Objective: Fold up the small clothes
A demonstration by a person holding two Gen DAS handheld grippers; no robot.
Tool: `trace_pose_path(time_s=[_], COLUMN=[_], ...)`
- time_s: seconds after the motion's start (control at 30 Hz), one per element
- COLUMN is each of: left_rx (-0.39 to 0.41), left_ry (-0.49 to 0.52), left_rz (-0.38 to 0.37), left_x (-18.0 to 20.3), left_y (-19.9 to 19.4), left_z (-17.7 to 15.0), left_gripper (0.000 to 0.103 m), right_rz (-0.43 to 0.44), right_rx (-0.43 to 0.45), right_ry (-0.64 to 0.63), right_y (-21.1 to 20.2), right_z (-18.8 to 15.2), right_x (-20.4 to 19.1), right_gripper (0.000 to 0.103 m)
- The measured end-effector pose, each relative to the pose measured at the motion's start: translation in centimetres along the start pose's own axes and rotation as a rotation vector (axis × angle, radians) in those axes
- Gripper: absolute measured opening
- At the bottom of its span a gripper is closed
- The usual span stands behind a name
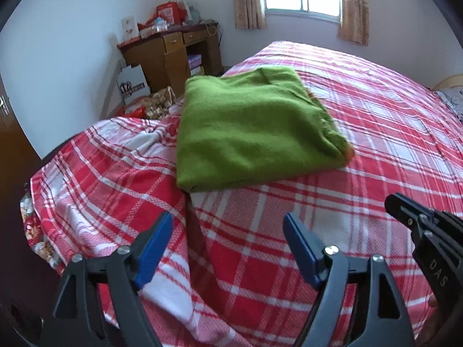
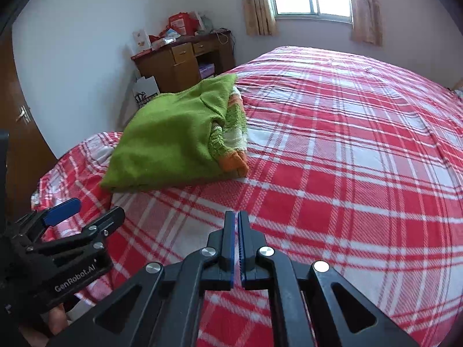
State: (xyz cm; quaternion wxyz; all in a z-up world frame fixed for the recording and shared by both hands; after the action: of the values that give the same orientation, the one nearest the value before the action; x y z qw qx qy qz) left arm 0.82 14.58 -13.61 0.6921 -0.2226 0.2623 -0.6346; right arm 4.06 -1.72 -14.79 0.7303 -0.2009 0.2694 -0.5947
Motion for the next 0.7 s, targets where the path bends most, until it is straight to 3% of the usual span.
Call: trace_pose_path(time_s=[0.03,0.07,0.1,0.13,0.3,0.43,0.7], left_rx=[0.002,0.005,0.007,0.009,0.008,-0.023,0.068], left_ry=[0.003,0.007,0.016,0.026,0.062,0.072,0.042], left_rz=[-0.004,-0.011,-0.017,-0.02,-0.024,-0.015,0.034], left_x=[0.0,0.2,0.4,0.5,1.2,1.5,-0.7], left_y=[-0.2,-0.6,-1.0,-1.3,-2.5,-2.6,-5.4], left_z=[-0.1,-0.2,-0.5,-0.6,-1.6,-1.7,0.9], left_gripper=[0.081,0.082,0.086,0.088,0.099,0.099,0.103], right_rz=[0.002,0.008,0.018,0.022,-0.022,-0.075,-0.091], right_rx=[0.003,0.005,0.011,0.028,0.028,0.005,-0.002], right_ry=[0.005,0.012,0.023,0.033,-0.014,-0.024,-0.027], right_y=[-0.5,-0.9,-1.4,-2.1,-3.9,-5.1,-7.7], right_z=[-0.1,-0.2,-0.3,-0.4,-1.0,-1.5,-1.3], right_x=[0.1,0.1,0.1,0.1,-0.3,0.0,-0.2], right_gripper=[0.023,0.052,0.063,0.067,0.067,0.067,0.067])
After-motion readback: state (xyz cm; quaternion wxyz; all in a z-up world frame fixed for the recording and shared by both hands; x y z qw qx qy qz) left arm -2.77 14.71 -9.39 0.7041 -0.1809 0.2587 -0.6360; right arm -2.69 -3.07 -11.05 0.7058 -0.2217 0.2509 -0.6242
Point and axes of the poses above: each gripper's, at about its wrist camera, not at the fingertips, and y roughly the way its jaws point, x to its right, z to its top, the point moved 7 cm from there along y, roughly the way its jaws point, and after that the axes turned 5 degrees about x, right-handed, at the moved point
